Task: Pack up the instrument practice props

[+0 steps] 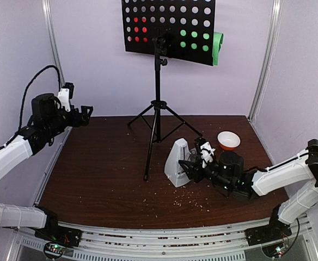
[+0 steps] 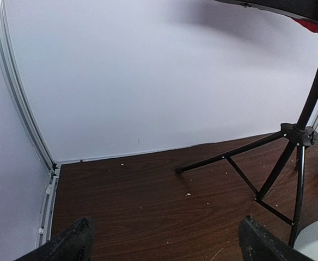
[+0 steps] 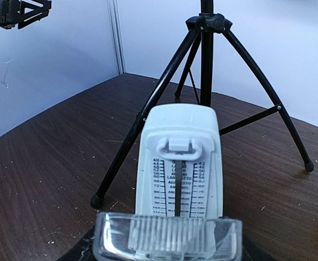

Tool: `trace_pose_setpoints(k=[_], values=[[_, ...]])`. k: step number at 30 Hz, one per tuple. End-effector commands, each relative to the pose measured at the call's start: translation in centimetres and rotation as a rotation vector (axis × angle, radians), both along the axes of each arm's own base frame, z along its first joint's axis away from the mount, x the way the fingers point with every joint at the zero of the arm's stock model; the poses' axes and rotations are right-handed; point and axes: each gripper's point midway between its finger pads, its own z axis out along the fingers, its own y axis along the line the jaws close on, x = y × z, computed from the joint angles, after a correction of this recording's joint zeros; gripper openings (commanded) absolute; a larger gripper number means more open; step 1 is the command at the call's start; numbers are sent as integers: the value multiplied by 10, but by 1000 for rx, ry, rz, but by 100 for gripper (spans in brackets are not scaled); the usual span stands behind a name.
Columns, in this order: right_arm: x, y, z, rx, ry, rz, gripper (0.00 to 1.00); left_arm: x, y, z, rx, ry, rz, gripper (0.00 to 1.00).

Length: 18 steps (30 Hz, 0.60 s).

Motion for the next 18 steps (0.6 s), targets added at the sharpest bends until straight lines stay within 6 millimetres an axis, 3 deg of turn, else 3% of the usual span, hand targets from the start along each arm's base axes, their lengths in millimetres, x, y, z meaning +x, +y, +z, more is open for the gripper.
trace_pose_setpoints(k=[1,6,18], values=[[5,4,8,-8,-48,-18,49,5,1,5,12,-35,10,95],[7,2,3,-49,-64,-38,48,2,1,9,8,-54,2,95],[7,4,21,15,-101,-36,48,0,2,11,15,-65,6,95]])
